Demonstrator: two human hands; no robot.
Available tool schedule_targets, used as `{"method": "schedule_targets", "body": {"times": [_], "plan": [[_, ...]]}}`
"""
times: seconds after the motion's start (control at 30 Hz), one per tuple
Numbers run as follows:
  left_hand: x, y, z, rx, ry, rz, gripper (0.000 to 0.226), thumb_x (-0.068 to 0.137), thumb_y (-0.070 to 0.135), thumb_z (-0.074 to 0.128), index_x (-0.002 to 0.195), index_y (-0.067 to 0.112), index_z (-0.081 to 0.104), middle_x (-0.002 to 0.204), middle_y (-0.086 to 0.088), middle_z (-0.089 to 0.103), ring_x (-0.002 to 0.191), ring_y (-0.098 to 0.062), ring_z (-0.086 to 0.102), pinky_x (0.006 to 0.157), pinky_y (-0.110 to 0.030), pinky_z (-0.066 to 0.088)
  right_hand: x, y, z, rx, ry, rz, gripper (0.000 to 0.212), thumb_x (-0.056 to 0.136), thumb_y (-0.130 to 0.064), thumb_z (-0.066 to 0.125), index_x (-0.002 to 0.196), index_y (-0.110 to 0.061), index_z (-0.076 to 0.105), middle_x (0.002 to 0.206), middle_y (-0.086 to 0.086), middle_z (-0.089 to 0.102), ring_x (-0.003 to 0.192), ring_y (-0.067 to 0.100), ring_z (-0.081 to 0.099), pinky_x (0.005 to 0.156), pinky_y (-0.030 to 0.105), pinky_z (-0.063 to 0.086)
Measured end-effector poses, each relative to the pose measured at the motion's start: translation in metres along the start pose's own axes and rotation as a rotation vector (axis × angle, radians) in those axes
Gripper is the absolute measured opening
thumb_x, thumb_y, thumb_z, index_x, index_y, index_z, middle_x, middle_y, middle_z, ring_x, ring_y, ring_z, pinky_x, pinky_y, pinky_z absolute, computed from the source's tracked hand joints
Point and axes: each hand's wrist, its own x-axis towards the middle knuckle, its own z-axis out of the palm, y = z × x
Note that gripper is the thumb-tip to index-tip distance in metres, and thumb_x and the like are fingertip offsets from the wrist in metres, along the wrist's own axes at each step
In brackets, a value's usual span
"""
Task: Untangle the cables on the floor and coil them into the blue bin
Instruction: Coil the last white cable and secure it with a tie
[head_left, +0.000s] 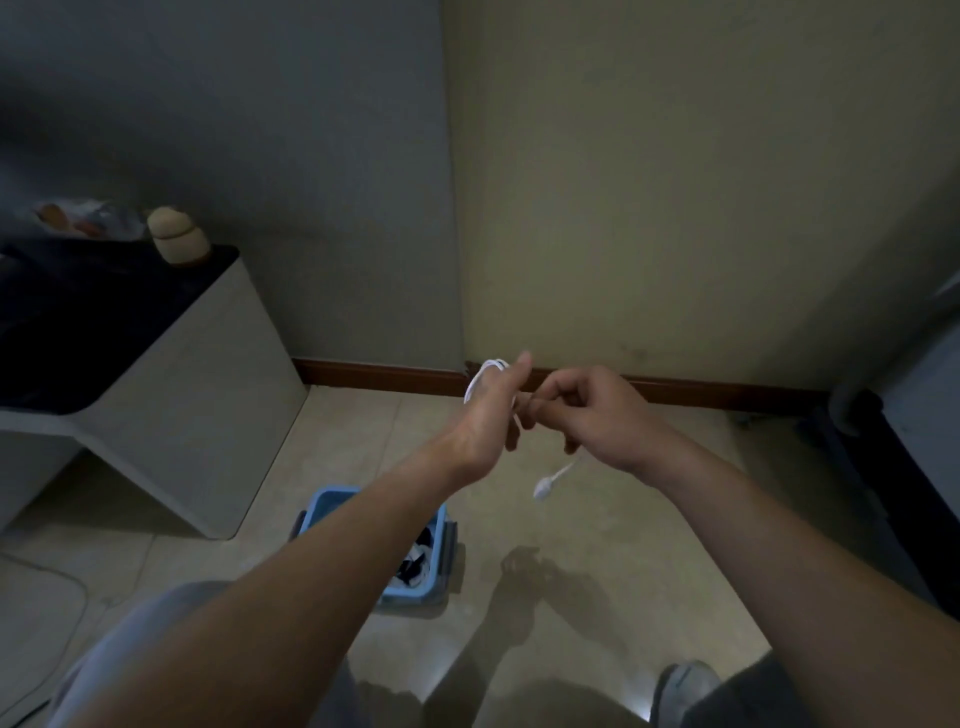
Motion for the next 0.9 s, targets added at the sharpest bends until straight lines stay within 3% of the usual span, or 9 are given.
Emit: {"method": "schedule_targets", "body": {"times": [0.07,0.17,0.3,0.4,0.5,0.67,0.8,0.9], "plan": [[0.000,-0.001,0.000,0.025,-0.047,-0.021,0.077,0.066,0.072,0.046,0.111,0.010,0.046,0.065,-0.003,0.042,0.053,-0.015,0.037,0.048,-0.026,0.031,0.001,0.003,-0.003,-0.023,0.055,-0.013,0.022,0.084,-0.031,0.076,0.067,-0.019,0.071,0.056,0.002,0.053,0.053,0.013,0.043,0.055,0.032,0.036],[0.005,-0.001,-0.006,0.085,-0.077,-0.059,0.053,0.086,0.064,0.043,0.100,0.013,0.047,0.066,0.002,0.037,0.054,-0.010,0.033,0.051,-0.024,0.027,0.002,0.004,-0.006,-0.091,0.149,-0.012,0.034,0.080,-0.034,0.080,0.058,-0.020,0.059,0.048,-0.012,0.042,0.048,0.007,0.036,0.052,0.027,0.028],[0.003,0.001,-0.013,0.294,-0.193,-0.091,0.053,0.082,0.069,0.040,0.073,0.020,0.058,0.051,0.005,0.038,0.049,-0.013,0.033,0.054,-0.031,0.027,0.002,0.003,-0.012,-0.271,0.243,-0.071,0.050,0.068,-0.050,0.083,0.053,-0.022,0.044,0.045,-0.010,0.039,0.045,0.007,0.033,0.049,0.030,0.027],[-0.002,0.008,-0.015,0.371,-0.280,-0.122,0.061,0.101,0.057,0.030,0.085,0.009,0.064,0.051,0.004,0.033,0.047,-0.011,0.032,0.053,-0.028,0.029,0.004,0.005,-0.017,-0.279,0.298,-0.100,0.053,0.069,-0.049,0.083,0.056,-0.017,0.043,0.046,-0.009,0.036,0.046,0.008,0.032,0.048,0.031,0.027],[-0.003,0.015,-0.017,0.202,-0.297,-0.154,0.058,0.106,0.042,0.026,0.081,0.004,0.061,0.050,0.003,0.027,0.041,-0.010,0.025,0.045,-0.024,0.024,0.005,0.007,-0.022,-0.209,0.303,-0.119,0.043,0.079,-0.041,0.080,0.064,-0.010,0.054,0.048,-0.010,0.040,0.047,0.005,0.033,0.045,0.021,0.025],[-0.007,0.019,-0.022,0.071,-0.392,-0.135,0.047,0.107,0.030,0.025,0.078,0.008,0.055,0.045,0.006,0.024,0.037,-0.009,0.021,0.049,-0.029,0.028,0.007,0.012,-0.023,-0.110,0.277,-0.095,0.035,0.086,-0.031,0.075,0.064,-0.012,0.057,0.046,-0.014,0.038,0.048,0.002,0.033,0.048,0.018,0.027],[-0.013,0.026,-0.023,-0.154,-0.484,-0.184,0.044,0.107,0.033,0.027,0.078,0.010,0.051,0.045,0.009,0.022,0.036,-0.008,0.014,0.049,-0.024,0.036,0.010,0.015,-0.019,0.031,0.190,-0.058,0.031,0.097,-0.024,0.062,0.067,-0.017,0.058,0.055,-0.013,0.044,0.054,0.004,0.038,0.056,0.028,0.030],[-0.015,0.030,-0.026,-0.402,-0.455,-0.216,0.041,0.105,0.034,0.031,0.077,0.012,0.051,0.045,0.010,0.022,0.042,-0.011,0.006,0.048,-0.023,0.038,0.011,0.019,-0.014,0.084,0.122,0.017,0.035,0.102,-0.021,0.053,0.068,-0.023,0.062,0.054,-0.013,0.042,0.051,0.007,0.038,0.057,0.031,0.034]]}}
